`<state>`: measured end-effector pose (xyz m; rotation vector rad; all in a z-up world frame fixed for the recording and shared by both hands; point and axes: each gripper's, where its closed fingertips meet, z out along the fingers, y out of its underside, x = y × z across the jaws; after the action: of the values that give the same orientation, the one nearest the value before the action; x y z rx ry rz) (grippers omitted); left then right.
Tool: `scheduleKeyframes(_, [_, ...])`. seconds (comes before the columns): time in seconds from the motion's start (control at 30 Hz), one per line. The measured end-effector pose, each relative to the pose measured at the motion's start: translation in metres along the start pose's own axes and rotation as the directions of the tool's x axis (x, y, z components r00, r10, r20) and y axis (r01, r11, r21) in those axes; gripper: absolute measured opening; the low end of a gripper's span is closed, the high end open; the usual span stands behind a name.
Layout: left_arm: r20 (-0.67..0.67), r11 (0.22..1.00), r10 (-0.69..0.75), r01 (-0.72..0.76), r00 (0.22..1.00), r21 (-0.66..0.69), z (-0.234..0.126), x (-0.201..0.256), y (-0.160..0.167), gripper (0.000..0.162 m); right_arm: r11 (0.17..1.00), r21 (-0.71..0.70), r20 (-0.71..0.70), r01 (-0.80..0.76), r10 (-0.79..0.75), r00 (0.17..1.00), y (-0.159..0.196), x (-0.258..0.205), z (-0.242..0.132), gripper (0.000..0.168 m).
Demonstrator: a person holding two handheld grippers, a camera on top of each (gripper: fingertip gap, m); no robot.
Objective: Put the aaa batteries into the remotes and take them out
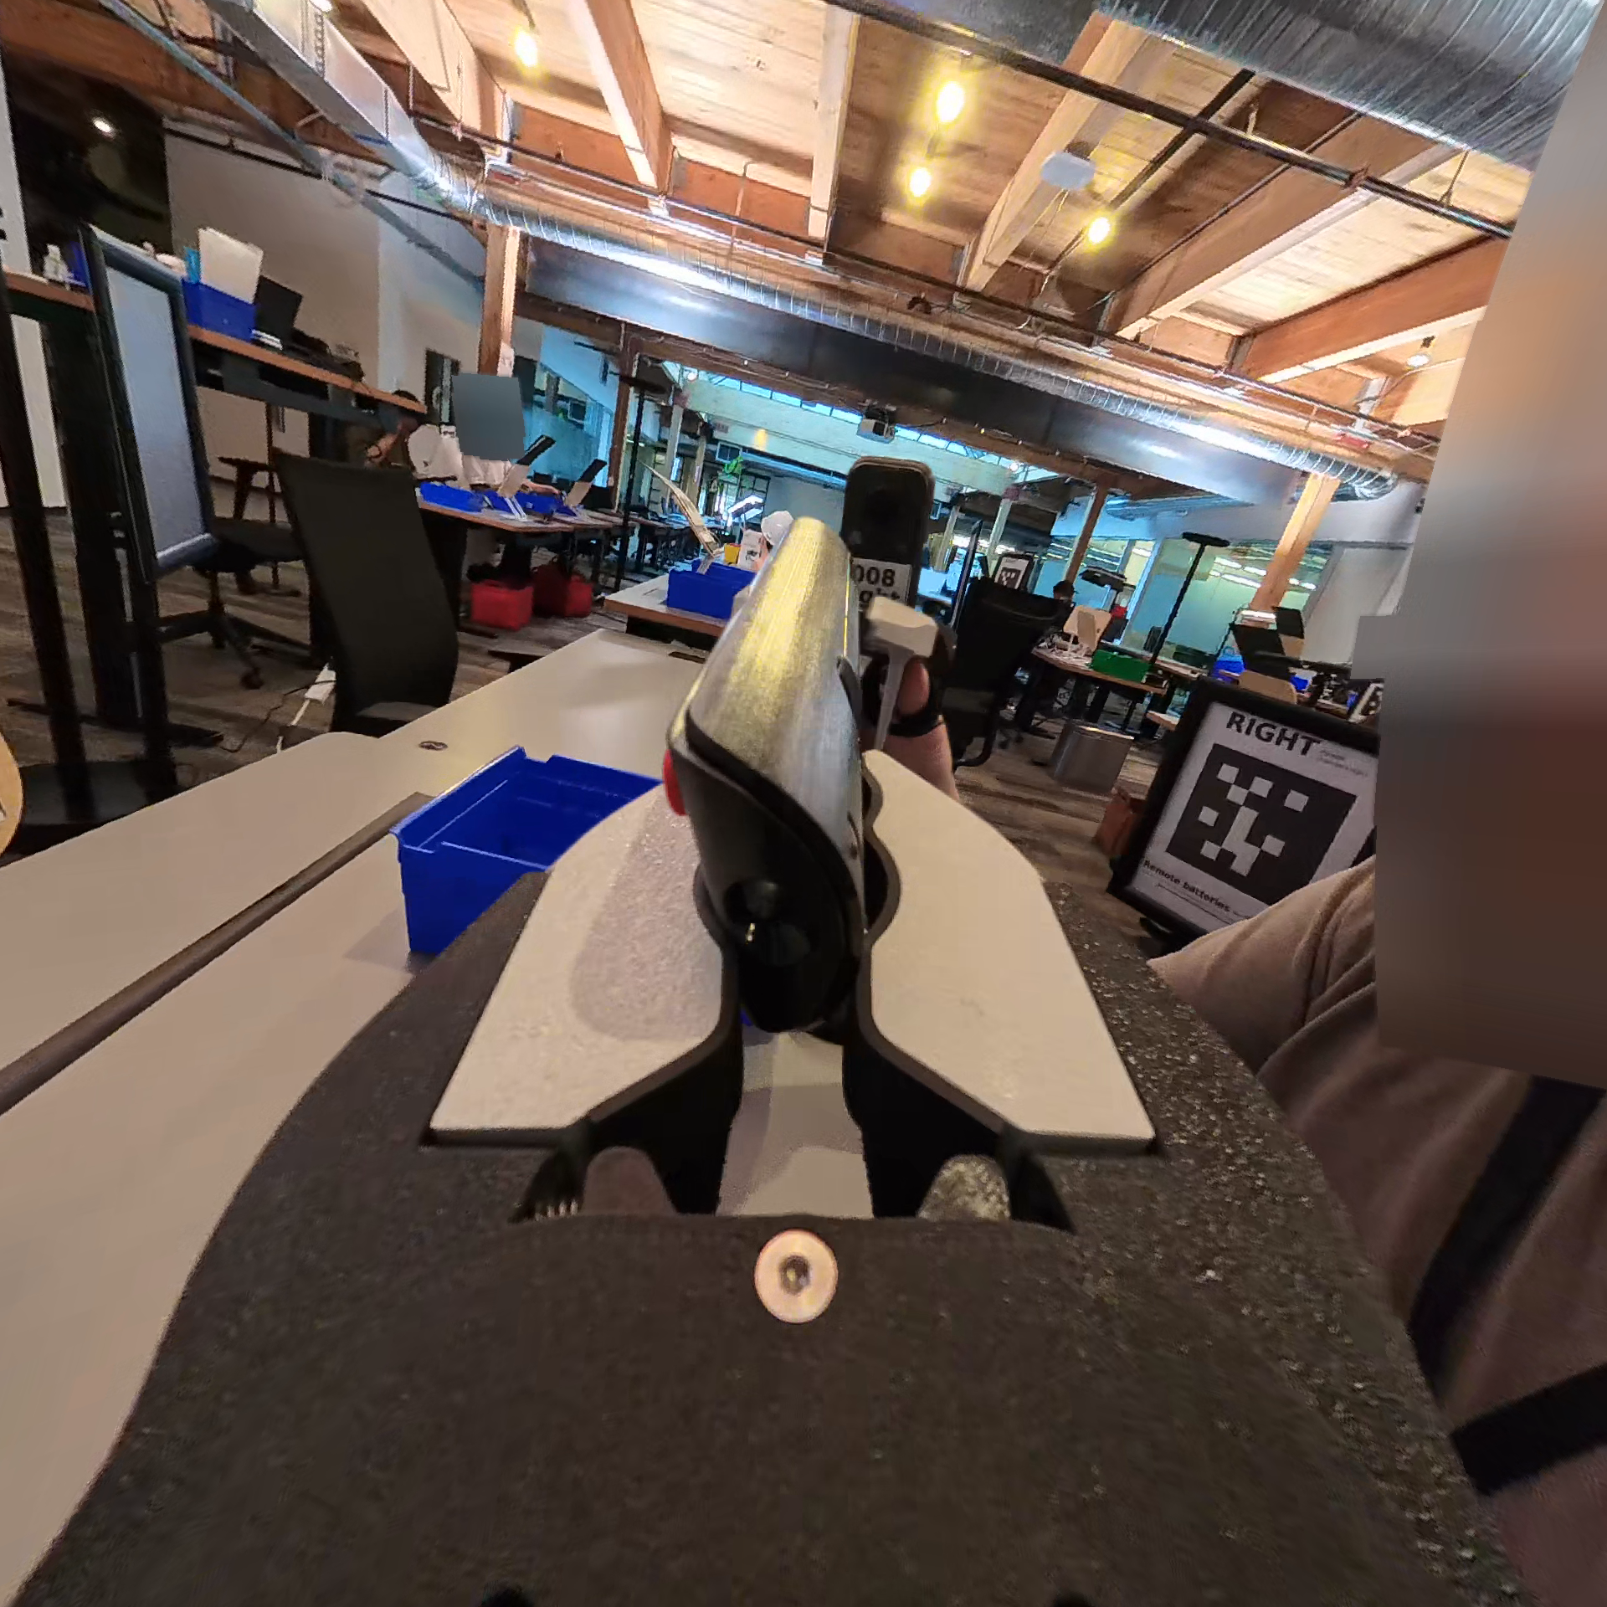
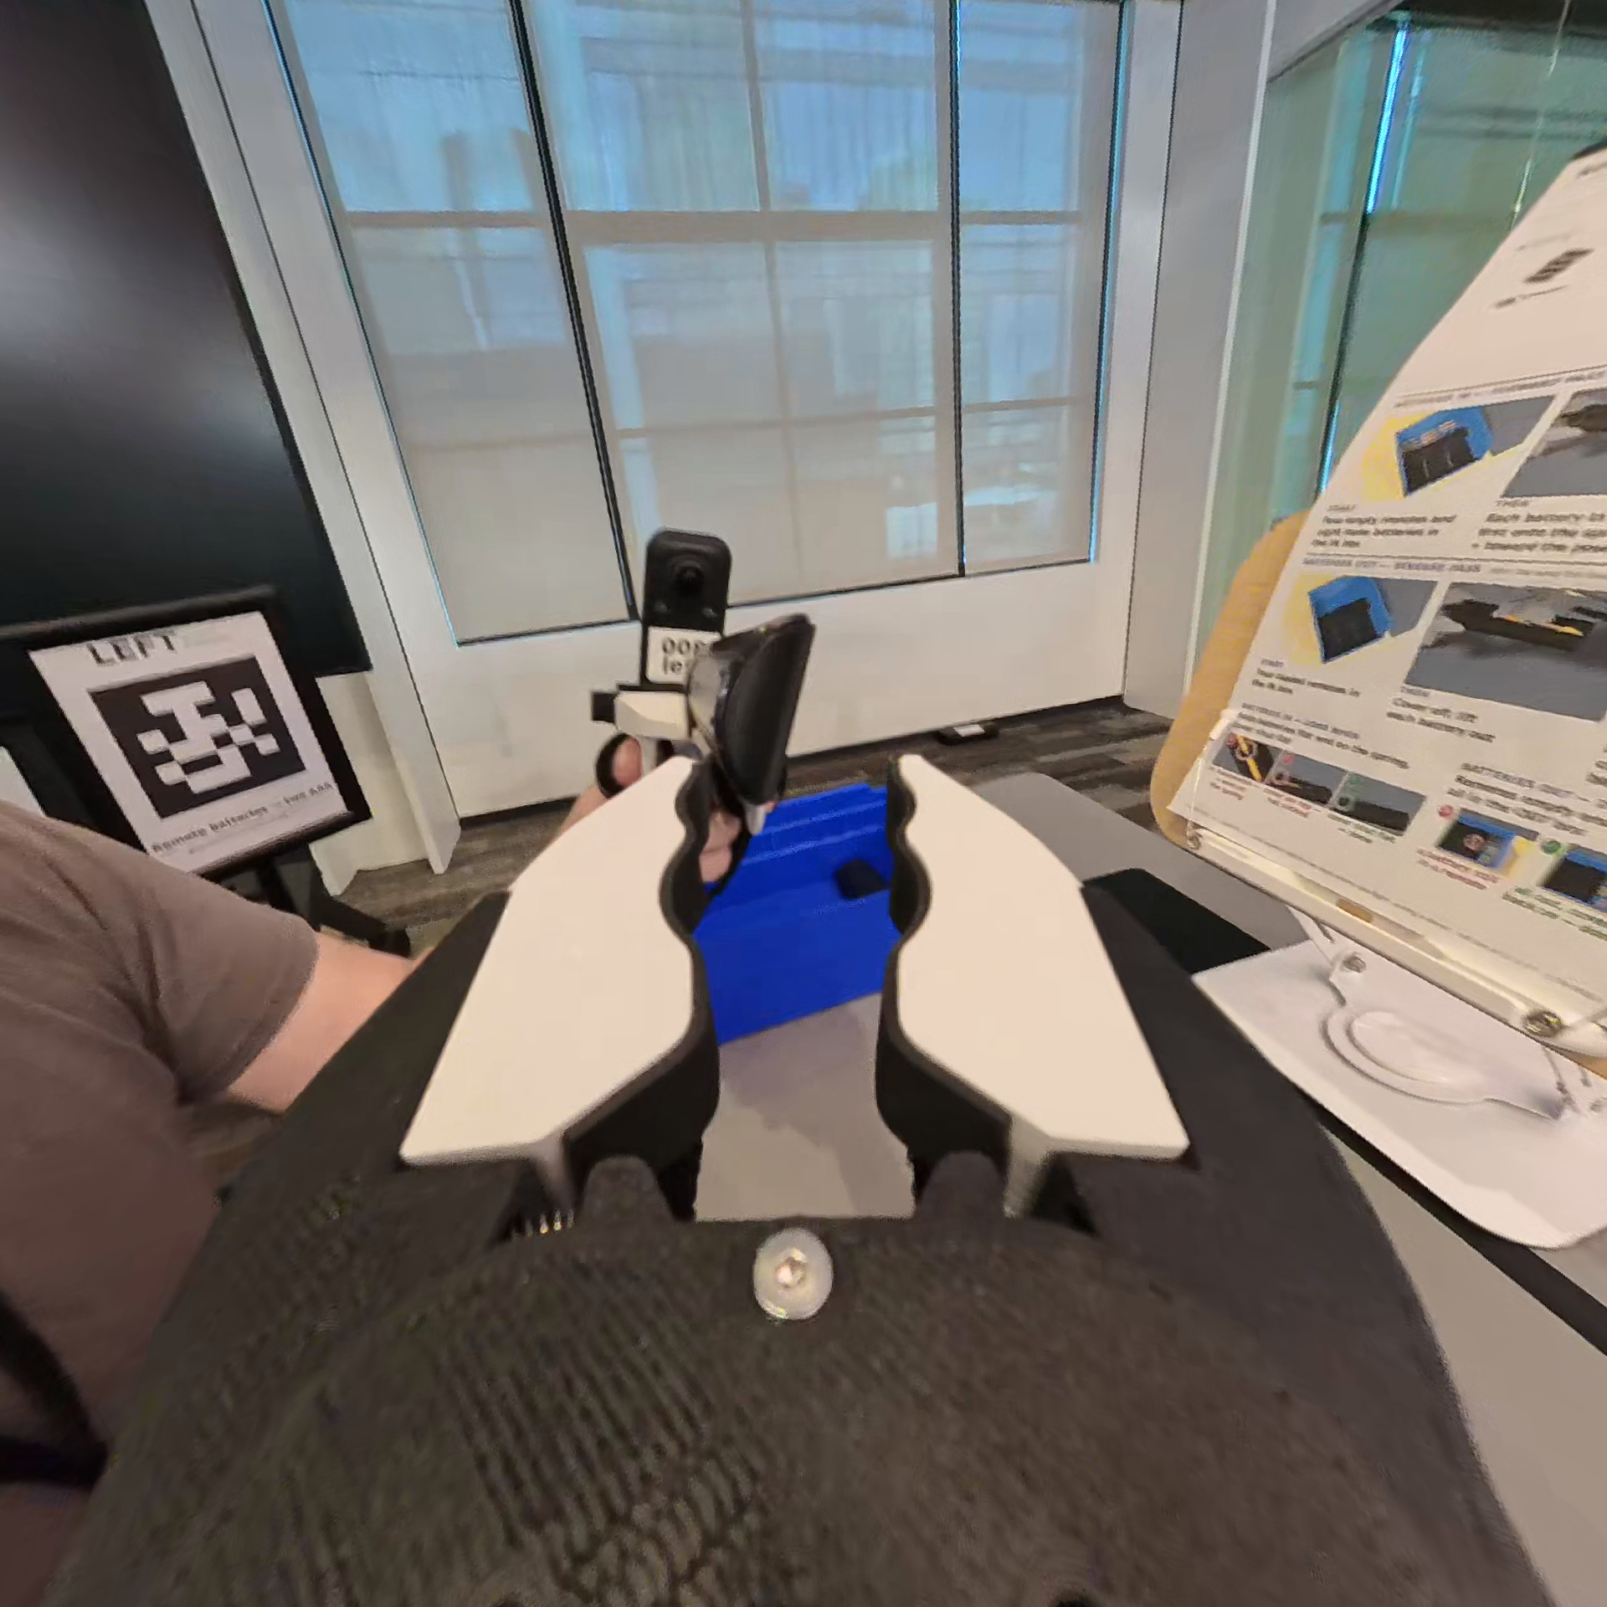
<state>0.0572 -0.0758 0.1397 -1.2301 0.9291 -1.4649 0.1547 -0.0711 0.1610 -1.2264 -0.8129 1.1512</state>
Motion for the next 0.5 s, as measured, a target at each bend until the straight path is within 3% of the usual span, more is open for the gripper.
scheduleKeyframes(0.2, [-0.029, 0.999, 0.038, -0.039, 0.999, -0.005, 0.000, 0.006, 0.000, 0.023, 1.000, 0.026, 0.023, 0.013, -0.014, 1.000, -0.008, -0.020, 0.009, 0.039])
scheduleKeyframes(0.33, [-0.071, 0.998, 0.069, -0.070, 0.995, -0.006, 0.002, 0.015, 0.001, 0.023, 0.997, 0.009, -0.038, 0.080, -0.079, 0.996, -0.009, -0.024, 0.013, 0.039])
scheduleKeyframes(0.43, [-0.081, 0.995, 0.103, -0.104, 0.991, -0.011, 0.005, 0.019, 0.002, 0.023, 0.993, 0.027, -0.036, 0.112, -0.111, 0.993, -0.014, -0.032, 0.013, 0.024])
scheduleKeyframes(0.5, [-0.080, 0.994, 0.105, -0.107, 0.991, -0.013, 0.004, 0.019, 0.002, 0.023, 0.992, 0.001, -0.052, 0.124, -0.124, 0.991, -0.013, -0.032, 0.013, 0.025])
